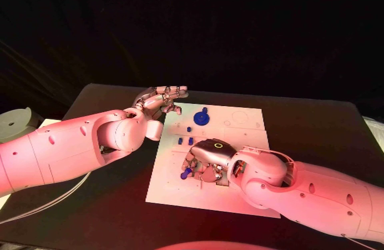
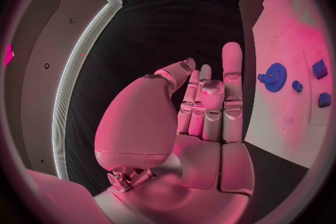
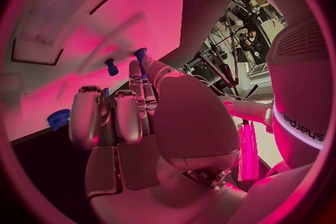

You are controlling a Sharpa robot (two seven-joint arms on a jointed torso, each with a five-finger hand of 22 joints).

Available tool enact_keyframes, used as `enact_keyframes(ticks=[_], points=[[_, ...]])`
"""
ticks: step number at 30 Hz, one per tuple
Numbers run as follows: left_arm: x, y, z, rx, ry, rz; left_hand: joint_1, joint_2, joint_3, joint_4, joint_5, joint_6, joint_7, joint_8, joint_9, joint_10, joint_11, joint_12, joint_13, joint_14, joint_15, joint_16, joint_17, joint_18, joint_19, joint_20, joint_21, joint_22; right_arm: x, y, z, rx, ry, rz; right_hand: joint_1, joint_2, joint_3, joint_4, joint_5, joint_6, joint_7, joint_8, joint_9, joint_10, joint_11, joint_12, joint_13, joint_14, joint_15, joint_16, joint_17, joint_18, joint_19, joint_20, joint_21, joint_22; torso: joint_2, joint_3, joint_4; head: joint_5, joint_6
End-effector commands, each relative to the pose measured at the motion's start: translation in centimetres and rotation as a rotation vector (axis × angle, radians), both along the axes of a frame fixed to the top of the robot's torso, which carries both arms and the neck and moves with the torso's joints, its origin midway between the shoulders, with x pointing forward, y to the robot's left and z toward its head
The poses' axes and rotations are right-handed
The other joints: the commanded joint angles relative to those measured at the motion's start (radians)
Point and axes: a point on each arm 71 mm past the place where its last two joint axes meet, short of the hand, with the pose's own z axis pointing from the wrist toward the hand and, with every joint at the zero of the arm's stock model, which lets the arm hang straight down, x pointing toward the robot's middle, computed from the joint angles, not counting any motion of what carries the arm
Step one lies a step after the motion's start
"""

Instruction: Assemble the parts on the task board

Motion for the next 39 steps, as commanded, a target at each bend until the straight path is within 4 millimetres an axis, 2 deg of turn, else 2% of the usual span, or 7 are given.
enact_keyframes(ticks=[1, 29, 32, 35, 37, 38, 39], points=[[0.0, -0.2, 0.1, -0.012, -0.004, -0.017, -0.009, 0.004, -0.008, 0.001, -0.003, -0.006, -0.001, 0.006, -0.001, -0.007, 0.001, 0.006, -0.001, -0.007, -0.003, -0.003, -0.001, 0.017, -0.005, 0.002, -0.006, -0.002, -0.1, -0.2, -0.4, -0.051, -0.002, 0.001, 0.003, 0.002, 0.005, -0.001, 0.002, 0.007, 0.002, 0.005, 0.000, 0.001, 0.005, -0.004, -0.001, 0.050, -0.001, 0.001, -0.001, 0.009, -0.003, -0.006, 0.001, -0.001, 0.000, 0.0005, 0.0007, 0.001, 0.000], [-0.1, -0.2, 0.1, -0.011, -0.001, -0.023, -0.009, 0.005, -0.009, 0.000, -0.004, -0.007, -0.001, 0.006, -0.001, -0.008, 0.001, 0.006, -0.001, -0.007, -0.003, -0.003, -0.002, 0.017, -0.006, 0.002, -0.006, -0.002, -0.7, 1.6, -0.9, -0.128, -0.053, 0.034, -0.037, -0.022, -0.006, 0.008, 0.006, -0.004, 0.007, -0.007, -0.001, -0.003, 0.011, -0.025, -0.001, 0.048, 0.004, -0.001, -0.005, 0.010, -0.006, -0.001, -0.002, -0.004, 0.000, -0.0014, 0.0010, -0.004, 0.002], [-0.1, -0.2, 0.1, -0.011, -0.001, -0.023, -0.009, 0.005, -0.009, 0.000, -0.004, -0.007, -0.001, 0.006, -0.001, -0.008, 0.001, 0.006, -0.001, -0.007, -0.003, -0.003, -0.002, 0.017, -0.006, 0.002, -0.006, -0.002, -0.7, 1.6, -0.9, -0.123, -0.058, 0.032, -0.047, -0.033, -0.009, 0.011, 0.008, -0.021, 0.014, -0.013, -0.005, -0.020, 0.017, -0.032, -0.003, 0.047, 0.009, -0.001, -0.006, 0.010, -0.006, 0.002, -0.002, -0.005, 0.000, -0.0015, 0.0007, -0.004, 0.002], [-0.1, -0.2, 0.1, -0.011, -0.001, -0.022, -0.009, 0.005, -0.009, 0.000, -0.004, -0.007, -0.001, 0.006, -0.001, -0.008, 0.001, 0.006, -0.001, -0.007, -0.003, -0.003, -0.002, 0.017, -0.006, 0.002, -0.006, -0.002, -0.6, 1.6, -0.9, -0.112, -0.064, 0.022, -0.068, -0.059, -0.021, 0.019, 0.009, -0.072, 0.033, -0.014, -0.017, -0.081, 0.034, -0.032, -0.005, 0.045, 0.026, -0.006, -0.015, 0.011, -0.011, 0.013, -0.010, -0.015, 0.000, -0.0012, 0.0005, -0.004, 0.002], [-0.1, -0.2, 0.1, -0.011, 0.000, -0.022, -0.009, 0.005, -0.009, 0.000, -0.004, -0.007, -0.001, 0.006, -0.001, -0.008, 0.001, 0.006, -0.001, -0.007, -0.003, -0.003, -0.002, 0.017, -0.006, 0.002, -0.006, -0.002, -0.5, 1.5, -0.8, -0.100, -0.074, 0.010, -0.081, -0.077, -0.039, 0.022, 0.012, -0.110, 0.050, -0.013, -0.024, -0.120, 0.049, -0.030, -0.004, 0.044, 0.036, -0.007, -0.018, 0.014, -0.016, 0.023, -0.017, -0.028, 0.000, -0.0009, 0.0001, -0.004, 0.002], [-0.1, -0.2, 0.1, -0.010, 0.000, -0.022, -0.009, 0.005, -0.009, 0.000, -0.004, -0.007, -0.001, 0.006, -0.001, -0.008, 0.001, 0.006, -0.001, -0.007, -0.003, -0.003, -0.002, 0.017, -0.006, 0.002, -0.006, -0.002, -0.5, 1.5, -0.7, -0.092, -0.082, 0.002, -0.094, -0.096, -0.070, 0.025, 0.008, -0.164, 0.071, -0.013, -0.028, -0.174, 0.067, -0.032, -0.005, 0.042, 0.050, -0.010, -0.025, 0.015, -0.020, 0.033, -0.025, -0.039, 0.000, -0.0007, 0.0001, -0.004, 0.003], [-0.1, -0.2, 0.1, -0.010, 0.000, -0.022, -0.009, 0.005, -0.009, 0.000, -0.004, -0.007, -0.001, 0.006, -0.001, -0.008, 0.001, 0.006, -0.001, -0.007, -0.003, -0.003, -0.002, 0.017, -0.006, 0.002, -0.006, -0.002, -0.4, 1.5, -0.7, -0.086, -0.088, -0.003, -0.097, -0.101, -0.092, 0.026, 0.007, -0.184, 0.080, -0.013, -0.027, -0.202, 0.075, -0.031, -0.004, 0.041, 0.056, -0.012, -0.028, 0.017, -0.023, 0.039, -0.029, -0.046, 0.000, -0.0007, 0.0001, -0.004, 0.003]])
